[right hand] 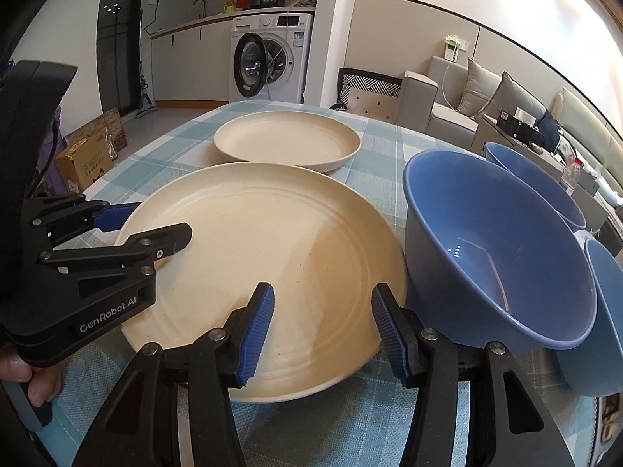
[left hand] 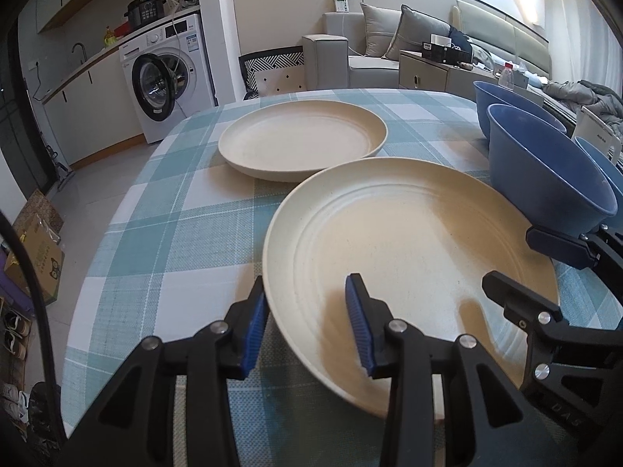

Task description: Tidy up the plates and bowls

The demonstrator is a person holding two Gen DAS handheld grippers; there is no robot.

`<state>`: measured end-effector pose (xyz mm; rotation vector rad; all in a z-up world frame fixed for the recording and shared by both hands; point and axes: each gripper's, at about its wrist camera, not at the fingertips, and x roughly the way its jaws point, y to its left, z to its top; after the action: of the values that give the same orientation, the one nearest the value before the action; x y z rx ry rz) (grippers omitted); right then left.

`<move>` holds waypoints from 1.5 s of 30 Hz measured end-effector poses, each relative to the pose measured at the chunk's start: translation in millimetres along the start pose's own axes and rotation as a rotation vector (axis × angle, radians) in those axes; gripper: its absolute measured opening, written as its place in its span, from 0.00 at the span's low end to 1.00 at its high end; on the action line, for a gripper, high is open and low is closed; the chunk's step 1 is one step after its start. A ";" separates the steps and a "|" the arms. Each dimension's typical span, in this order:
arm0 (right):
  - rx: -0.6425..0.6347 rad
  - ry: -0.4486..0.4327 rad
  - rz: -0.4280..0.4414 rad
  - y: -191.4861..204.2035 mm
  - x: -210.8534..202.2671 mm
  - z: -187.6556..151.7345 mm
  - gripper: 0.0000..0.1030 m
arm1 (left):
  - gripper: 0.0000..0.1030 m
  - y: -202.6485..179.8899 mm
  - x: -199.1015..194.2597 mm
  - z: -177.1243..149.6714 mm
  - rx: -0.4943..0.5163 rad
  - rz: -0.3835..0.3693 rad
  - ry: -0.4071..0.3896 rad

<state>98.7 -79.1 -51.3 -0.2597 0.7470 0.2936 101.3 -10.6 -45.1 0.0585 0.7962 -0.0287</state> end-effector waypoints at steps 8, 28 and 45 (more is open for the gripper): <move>-0.004 -0.008 0.024 1.3 -3.5 -0.8 0.69 | 0.40 -1.1 0.1 0.4 0.009 0.003 -0.001; -0.024 -0.038 0.154 -1.9 -26.8 16.3 0.93 | 0.93 32.9 -38.9 12.9 -0.099 -0.034 -0.092; -0.069 -0.077 0.207 -5.8 -49.4 46.2 0.99 | 1.00 42.8 -53.0 22.0 -0.146 -0.036 -0.130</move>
<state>95.3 -77.5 16.4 -0.2352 0.6891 0.5235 81.9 30.9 10.0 -0.0954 0.6674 -0.0087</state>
